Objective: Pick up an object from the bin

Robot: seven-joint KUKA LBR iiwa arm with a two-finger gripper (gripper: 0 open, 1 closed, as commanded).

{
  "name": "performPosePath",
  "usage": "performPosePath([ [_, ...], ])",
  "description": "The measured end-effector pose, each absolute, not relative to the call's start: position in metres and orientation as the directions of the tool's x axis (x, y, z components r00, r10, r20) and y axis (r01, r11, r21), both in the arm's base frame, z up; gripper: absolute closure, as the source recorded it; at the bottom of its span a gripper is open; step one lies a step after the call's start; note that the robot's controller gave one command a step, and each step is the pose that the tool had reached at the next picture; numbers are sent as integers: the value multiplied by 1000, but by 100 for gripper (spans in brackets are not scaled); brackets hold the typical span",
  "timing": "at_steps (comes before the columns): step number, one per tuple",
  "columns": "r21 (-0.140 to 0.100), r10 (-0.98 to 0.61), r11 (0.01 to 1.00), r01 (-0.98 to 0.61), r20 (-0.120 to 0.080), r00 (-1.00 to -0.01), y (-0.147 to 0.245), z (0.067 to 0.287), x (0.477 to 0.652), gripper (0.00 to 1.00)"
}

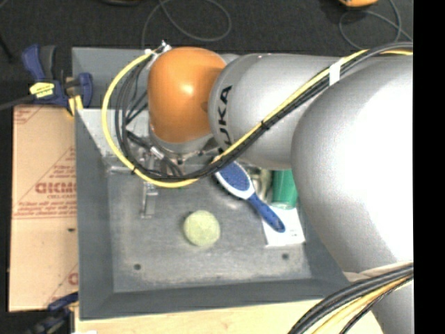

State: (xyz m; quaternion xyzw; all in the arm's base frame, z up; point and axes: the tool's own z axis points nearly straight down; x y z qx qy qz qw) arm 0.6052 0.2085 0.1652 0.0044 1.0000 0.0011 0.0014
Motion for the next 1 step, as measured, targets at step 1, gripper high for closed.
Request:
performPosePath([
  [1, 2, 9, 1000, 9, -3, -1000, 209, 165, 605, 0],
])
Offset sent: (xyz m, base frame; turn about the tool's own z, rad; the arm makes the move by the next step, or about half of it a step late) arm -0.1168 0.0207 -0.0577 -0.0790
